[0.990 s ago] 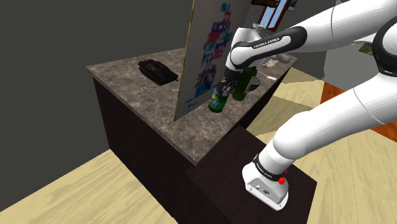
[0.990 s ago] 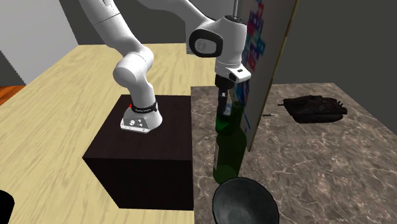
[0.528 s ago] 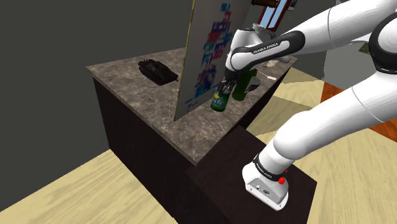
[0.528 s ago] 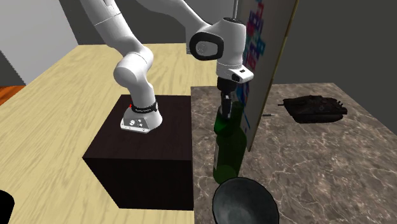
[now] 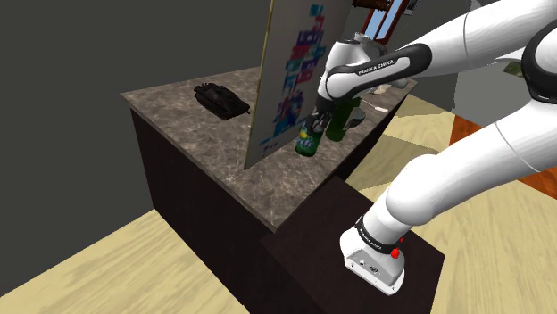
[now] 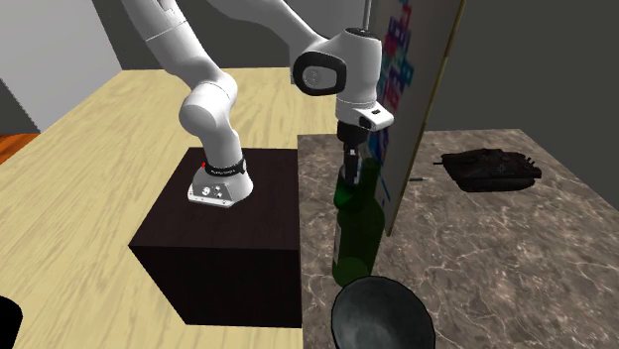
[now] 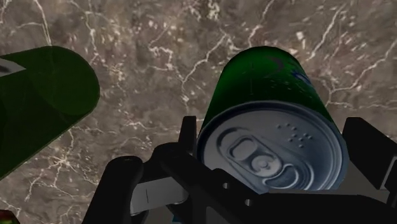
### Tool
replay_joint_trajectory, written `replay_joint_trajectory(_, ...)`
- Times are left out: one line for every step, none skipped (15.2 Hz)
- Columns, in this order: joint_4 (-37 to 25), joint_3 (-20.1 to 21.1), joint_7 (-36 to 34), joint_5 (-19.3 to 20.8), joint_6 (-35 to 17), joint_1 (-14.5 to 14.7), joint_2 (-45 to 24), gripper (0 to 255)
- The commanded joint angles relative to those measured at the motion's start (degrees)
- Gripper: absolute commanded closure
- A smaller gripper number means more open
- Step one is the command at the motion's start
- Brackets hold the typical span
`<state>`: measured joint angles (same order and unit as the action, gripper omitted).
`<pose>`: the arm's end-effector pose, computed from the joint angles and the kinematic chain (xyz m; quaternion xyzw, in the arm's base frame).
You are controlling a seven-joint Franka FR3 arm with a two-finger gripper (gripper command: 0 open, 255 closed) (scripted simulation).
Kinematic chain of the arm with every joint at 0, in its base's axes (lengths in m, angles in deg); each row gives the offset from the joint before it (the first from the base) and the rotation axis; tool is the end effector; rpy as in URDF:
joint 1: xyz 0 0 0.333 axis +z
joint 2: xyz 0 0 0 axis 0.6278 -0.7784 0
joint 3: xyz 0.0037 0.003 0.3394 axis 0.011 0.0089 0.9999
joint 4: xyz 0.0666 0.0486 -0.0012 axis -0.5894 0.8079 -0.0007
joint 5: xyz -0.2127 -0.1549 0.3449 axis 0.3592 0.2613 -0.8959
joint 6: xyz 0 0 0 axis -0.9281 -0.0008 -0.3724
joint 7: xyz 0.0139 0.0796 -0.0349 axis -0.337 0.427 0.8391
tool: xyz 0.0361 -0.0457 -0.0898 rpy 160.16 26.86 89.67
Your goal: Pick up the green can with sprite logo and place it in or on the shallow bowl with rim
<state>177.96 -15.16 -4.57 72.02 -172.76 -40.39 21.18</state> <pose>0.4050 -0.1427 0.3556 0.9984 -0.0309 0.0042 0.0466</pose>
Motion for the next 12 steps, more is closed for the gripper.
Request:
replay_joint_trajectory(1.33,-0.16,0.22,-4.47,0.01,0.32,-2.31,255)
replay_joint_trajectory(2.04,0.3,-0.61,-4.53,-0.7,0.6,-2.4,255)
replay_joint_trajectory(1.04,-0.3,0.21,-4.69,-1.06,0.51,-3.63,255)
replay_joint_trajectory(1.14,-0.04,-0.15,-4.73,-0.98,0.64,-3.5,255)
replay_joint_trajectory(1.31,-0.1,-0.5,-4.97,-3.1,0.97,-5.51,255)
replay_joint_trajectory(0.3,-0.14,-0.38,-5.35,-3.03,1.22,-6.39,255)
replay_joint_trajectory(1.36,-0.42,-0.88,-4.32,0.31,1.56,-2.08,255)
replay_joint_trajectory(1.02,-0.34,-0.93,-4.27,1.27,1.56,-1.45,255)
replay_joint_trajectory(0.67,-0.14,-0.93,-4.28,2.22,1.46,-0.85,255)
replay_joint_trajectory(0.3,0.04,-0.94,-4.3,3.16,1.37,-0.26,255)
replay_joint_trajectory(-0.07,0.16,-0.96,-4.29,4.11,1.35,0.31,255)
replay_joint_trajectory(-0.47,0.28,-0.98,-4.29,5.04,1.33,0.85,255)
